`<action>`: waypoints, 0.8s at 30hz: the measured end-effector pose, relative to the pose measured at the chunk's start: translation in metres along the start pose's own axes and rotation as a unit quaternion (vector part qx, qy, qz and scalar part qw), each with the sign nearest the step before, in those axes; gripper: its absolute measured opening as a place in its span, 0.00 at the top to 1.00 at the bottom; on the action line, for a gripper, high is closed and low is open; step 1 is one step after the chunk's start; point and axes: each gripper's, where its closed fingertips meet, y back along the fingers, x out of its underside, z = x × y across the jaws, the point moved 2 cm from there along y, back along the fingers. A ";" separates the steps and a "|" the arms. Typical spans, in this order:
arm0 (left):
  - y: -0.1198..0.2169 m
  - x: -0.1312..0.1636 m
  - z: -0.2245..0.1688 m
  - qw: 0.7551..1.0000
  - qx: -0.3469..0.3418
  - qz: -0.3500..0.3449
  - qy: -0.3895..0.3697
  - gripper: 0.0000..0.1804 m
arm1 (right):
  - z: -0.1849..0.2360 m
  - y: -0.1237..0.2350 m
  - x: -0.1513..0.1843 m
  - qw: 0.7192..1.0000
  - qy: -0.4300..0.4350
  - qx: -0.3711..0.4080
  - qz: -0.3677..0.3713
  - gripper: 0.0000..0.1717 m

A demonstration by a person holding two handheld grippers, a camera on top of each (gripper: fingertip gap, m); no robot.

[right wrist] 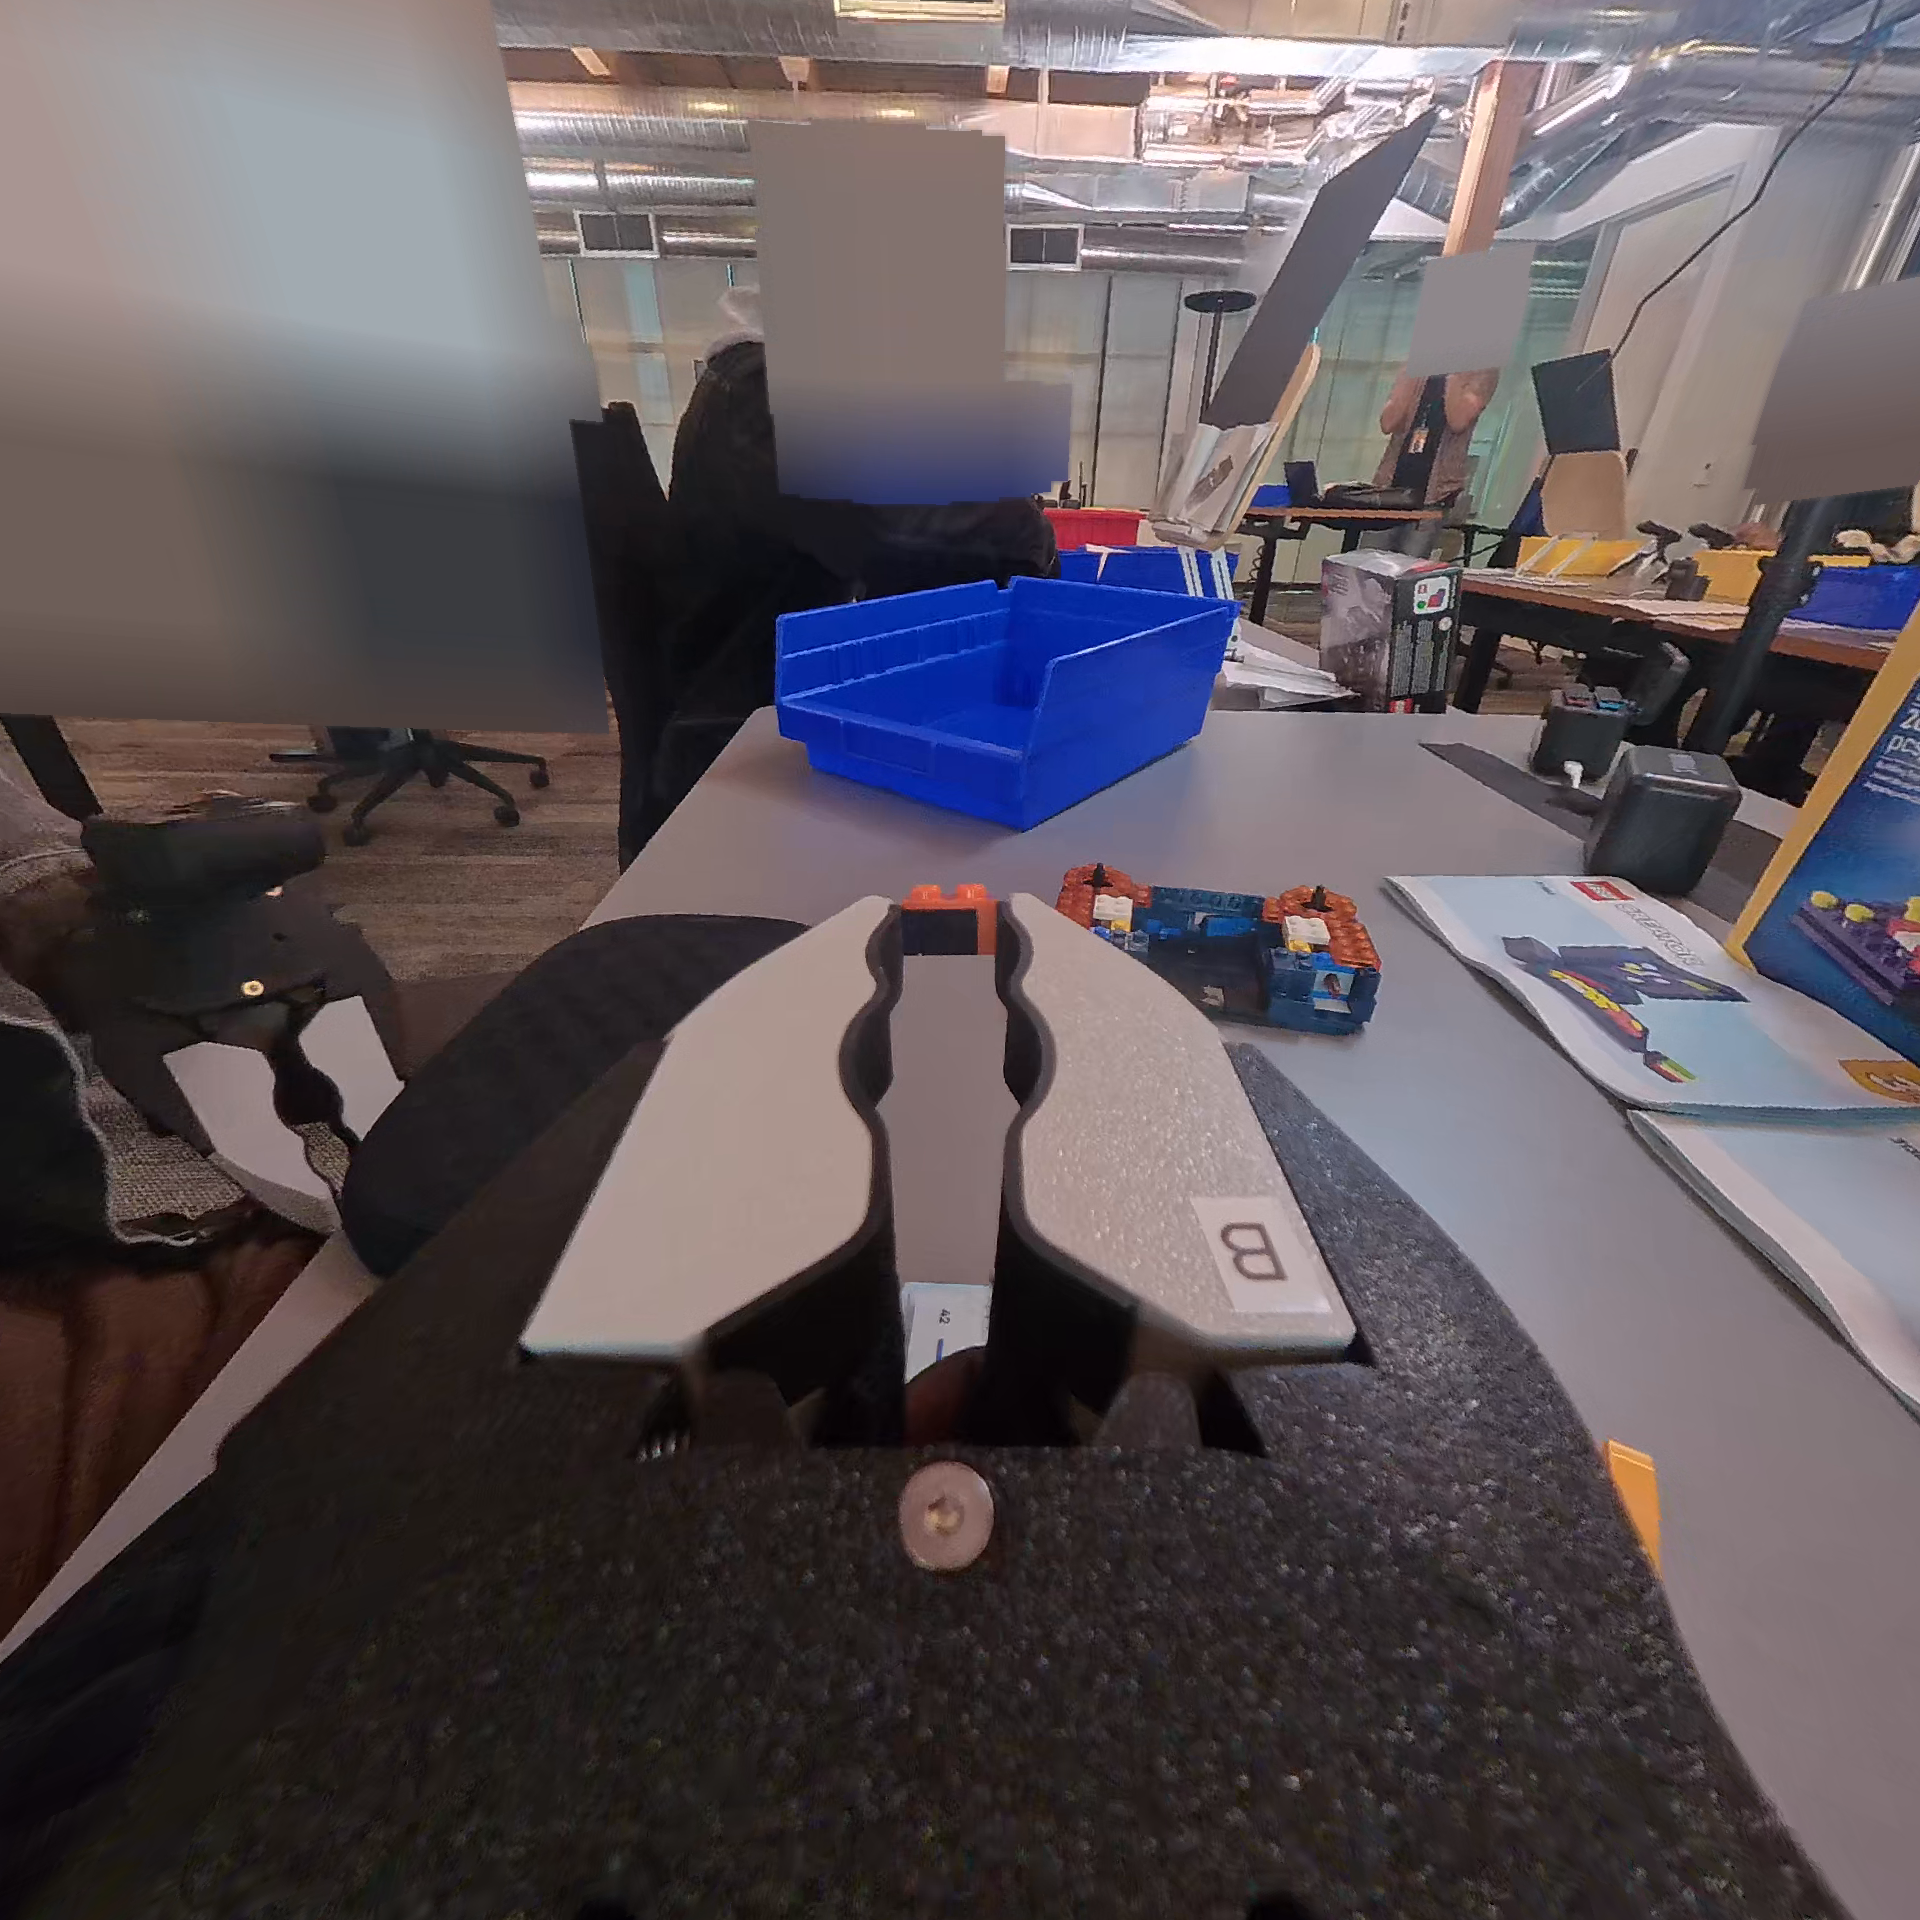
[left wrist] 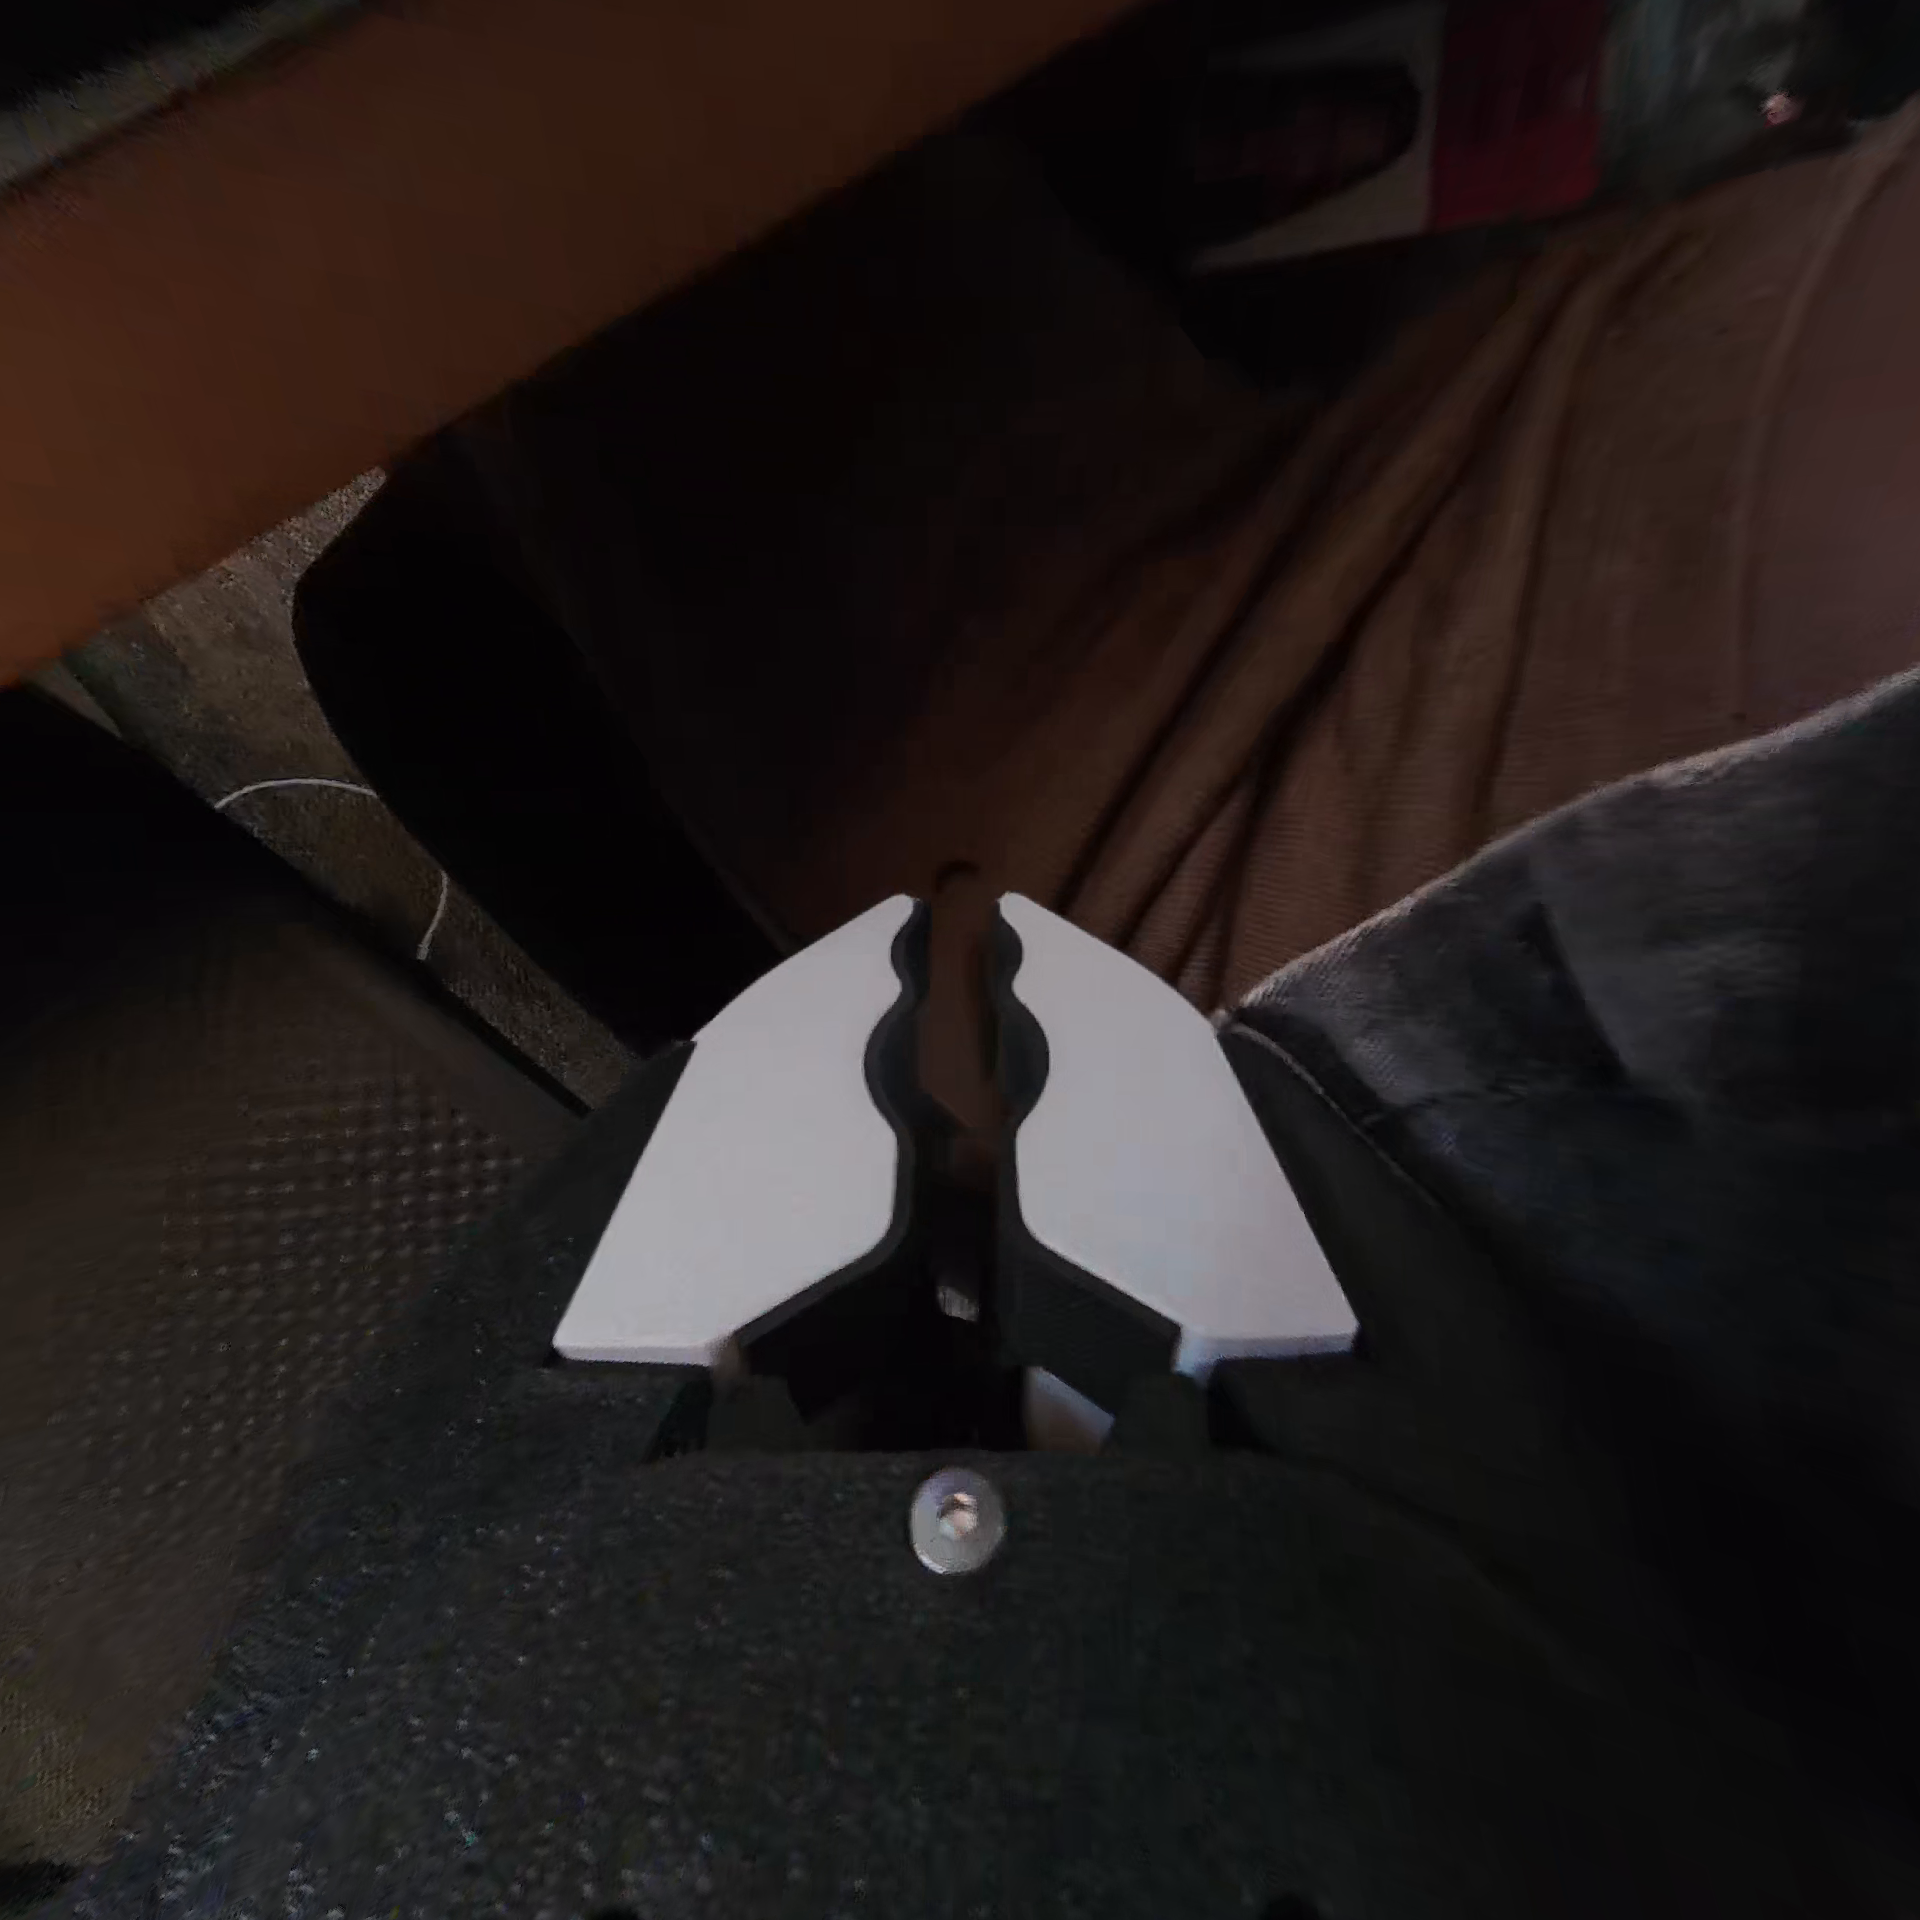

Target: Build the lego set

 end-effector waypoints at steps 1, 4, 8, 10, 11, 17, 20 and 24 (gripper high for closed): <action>0.000 -0.003 0.001 1.000 0.002 -0.007 0.006 0.94 | 0.000 0.000 -0.001 1.000 -0.002 -0.002 -0.002 0.91; -0.005 -0.004 0.001 1.000 0.001 0.008 0.001 0.95 | 0.000 0.000 -0.002 1.000 -0.009 -0.008 -0.007 0.91; -0.011 -0.002 0.001 0.998 -0.004 0.045 -0.035 0.95 | 0.000 0.001 -0.003 1.000 -0.007 -0.005 -0.011 0.91; -0.012 -0.002 0.001 0.998 0.000 0.051 -0.035 0.97 | 0.000 0.001 -0.004 1.000 -0.006 -0.004 -0.011 0.91; -0.012 -0.002 0.001 0.998 0.003 0.053 -0.033 0.97 | 0.000 0.001 -0.004 1.000 -0.007 -0.004 -0.011 0.91; -0.008 -0.004 0.001 0.999 0.014 0.032 -0.037 1.00 | -0.001 0.002 -0.002 1.000 -0.011 -0.003 -0.010 0.91; 0.021 -0.019 0.008 0.997 0.064 -0.045 0.024 1.00 | -0.002 0.003 -0.001 1.000 -0.012 0.000 -0.010 0.91; 0.114 -0.083 0.035 0.936 0.138 -0.305 0.110 1.00 | -0.002 0.005 0.001 1.000 -0.016 -0.001 -0.006 0.91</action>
